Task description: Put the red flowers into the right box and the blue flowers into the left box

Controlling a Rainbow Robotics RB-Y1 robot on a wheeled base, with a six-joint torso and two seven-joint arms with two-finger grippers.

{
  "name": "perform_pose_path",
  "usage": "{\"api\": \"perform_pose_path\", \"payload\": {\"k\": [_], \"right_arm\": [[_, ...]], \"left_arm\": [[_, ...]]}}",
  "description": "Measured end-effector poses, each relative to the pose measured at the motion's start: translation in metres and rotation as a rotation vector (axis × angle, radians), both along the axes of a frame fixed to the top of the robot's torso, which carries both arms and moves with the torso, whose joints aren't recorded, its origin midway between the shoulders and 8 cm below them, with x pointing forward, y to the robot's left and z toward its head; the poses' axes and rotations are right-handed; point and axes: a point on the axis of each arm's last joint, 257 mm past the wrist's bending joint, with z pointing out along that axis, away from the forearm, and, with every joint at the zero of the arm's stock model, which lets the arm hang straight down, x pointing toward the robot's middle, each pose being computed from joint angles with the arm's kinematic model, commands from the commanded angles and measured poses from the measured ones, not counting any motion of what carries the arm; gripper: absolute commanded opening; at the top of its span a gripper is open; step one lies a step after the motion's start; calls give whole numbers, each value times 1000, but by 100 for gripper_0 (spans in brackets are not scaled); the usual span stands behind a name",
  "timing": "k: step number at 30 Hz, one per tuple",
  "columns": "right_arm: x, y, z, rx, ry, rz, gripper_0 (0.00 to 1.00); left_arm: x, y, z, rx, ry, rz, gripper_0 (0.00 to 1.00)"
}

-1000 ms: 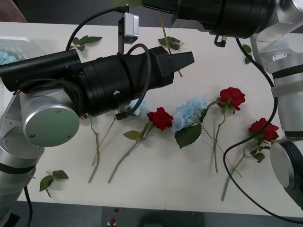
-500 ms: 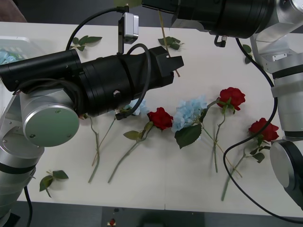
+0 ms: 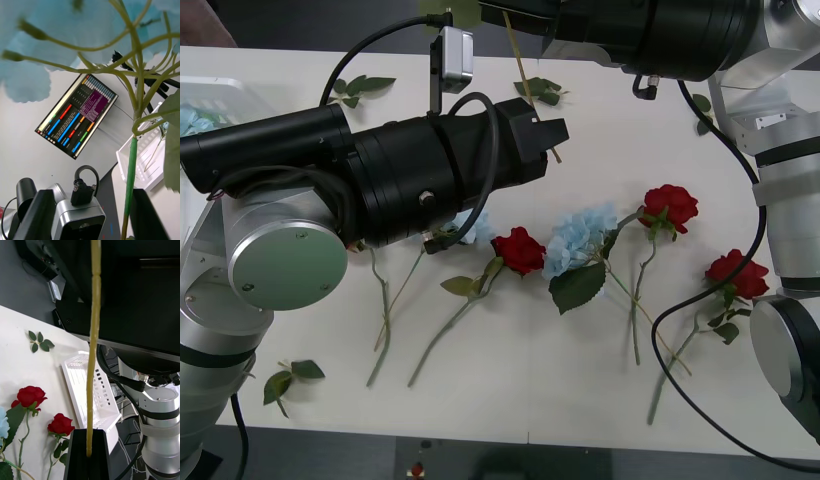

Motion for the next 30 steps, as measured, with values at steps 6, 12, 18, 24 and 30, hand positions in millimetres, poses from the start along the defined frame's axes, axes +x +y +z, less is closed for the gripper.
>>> {"api": "perform_pose_path", "payload": {"k": [6, 12, 18, 24, 30], "right_arm": [[0, 0, 0, 0, 0, 0, 100], [0, 0, 0, 0, 0, 0, 100], [0, 0, 0, 0, 0, 0, 100], [0, 0, 0, 0, 0, 0, 100], [0, 0, 0, 0, 0, 0, 100]], "left_arm": [[0, 0, 1, 0, -3, -1, 0], [11, 17, 19, -3, -30, 21, 0], [36, 74, 30, 53, -62, 108, 0], [53, 157, 31, 145, -34, 221, 0], [45, 273, 23, 266, 77, 388, 0]]}}
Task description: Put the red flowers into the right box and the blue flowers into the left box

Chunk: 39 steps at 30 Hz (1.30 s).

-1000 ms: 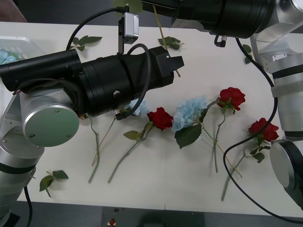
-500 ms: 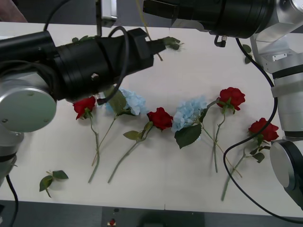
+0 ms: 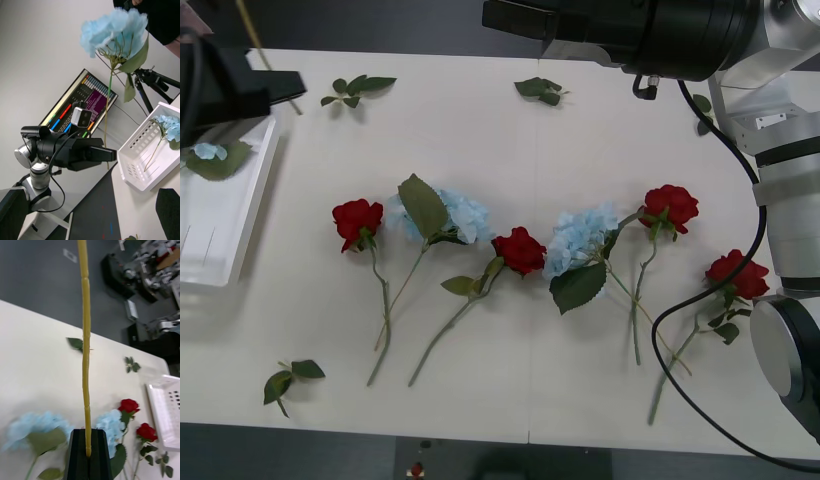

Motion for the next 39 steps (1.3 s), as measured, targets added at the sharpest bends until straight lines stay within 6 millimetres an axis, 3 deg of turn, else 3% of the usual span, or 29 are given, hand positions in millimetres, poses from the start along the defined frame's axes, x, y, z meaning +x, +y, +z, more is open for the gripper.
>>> {"api": "perform_pose_path", "payload": {"k": [6, 12, 17, 23, 30, 39], "right_arm": [[1, -3, -1, -6, -1, -6, 100], [-3, -28, -17, -114, -22, 5, 100], [-11, -55, -38, -230, -30, 26, 100], [-16, -92, -84, -426, -5, 31, 100], [-18, -124, -123, -605, 194, -17, 100], [-13, -154, -169, -784, 441, -166, 100]], "left_arm": [[-28, 100, -25, 123, 154, 169, 0], [-44, 198, -67, 337, 288, 250, 0], [-51, 250, -99, 358, 395, 294, 0], [-68, 309, -144, 395, 500, 324, 0], [-82, 360, -169, 405, 554, 397, 0], [-93, 368, -211, 490, 634, 397, 0]]}}
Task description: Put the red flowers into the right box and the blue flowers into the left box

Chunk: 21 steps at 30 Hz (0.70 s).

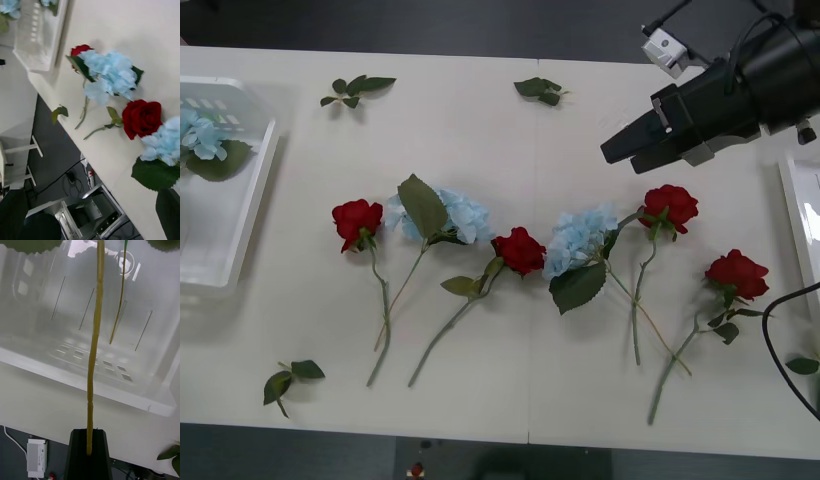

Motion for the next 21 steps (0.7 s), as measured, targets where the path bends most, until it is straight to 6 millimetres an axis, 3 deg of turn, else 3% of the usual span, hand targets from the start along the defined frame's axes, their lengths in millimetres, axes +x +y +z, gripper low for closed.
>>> {"api": "perform_pose_path", "payload": {"k": [6, 10, 11, 12, 18, 21], "right_arm": [[-8, -23, -34, -124, 152, -228, 100], [-15, -38, -55, -184, 231, -381, 100], [-16, -42, -60, -200, 237, -407, 100], [-18, -46, -64, -216, 241, -424, 100], [-30, -67, -89, -275, 296, -620, 100], [-39, -77, -102, -296, 313, -707, 100]], "left_arm": [[-3, -6, -16, 2, 30, -15, 0], [-8, 2, -21, -5, 41, 11, 2], [-10, 6, -23, -7, 46, 20, 10], [-12, 9, -25, -6, 50, 23, 24], [-12, 19, -30, 16, 20, -65, 74], [-10, 17, -30, -6, 4, -61, 93]]}}
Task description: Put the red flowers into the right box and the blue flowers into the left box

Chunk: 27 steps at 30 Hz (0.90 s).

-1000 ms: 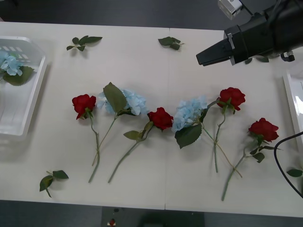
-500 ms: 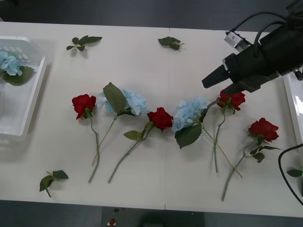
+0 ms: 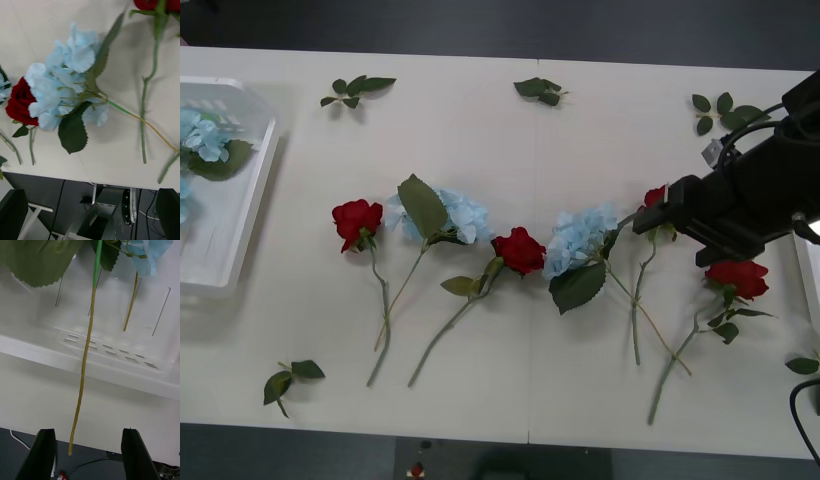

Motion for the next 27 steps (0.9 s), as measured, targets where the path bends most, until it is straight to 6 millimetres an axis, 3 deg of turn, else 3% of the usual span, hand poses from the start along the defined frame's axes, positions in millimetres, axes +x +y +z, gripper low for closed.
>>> {"api": "perform_pose_path", "payload": {"k": [2, 7, 13, 21, 27], "right_arm": [[-6, -7, -8, -22, 2, -34, 100], [-18, -25, -26, -64, 24, -169, 100], [-31, -51, -51, -143, 51, -243, 100], [-32, -78, -74, -199, 33, -324, 100], [-34, -88, -101, -277, 12, -337, 100]], "left_arm": [[2, -5, 1, -17, -9, -7, 100], [12, -26, 9, -71, -46, -51, 100], [30, -69, 30, -139, -104, -121, 100], [54, -121, 64, -247, -123, 35, 100], [70, -166, 63, -269, -100, 21, 100]]}}
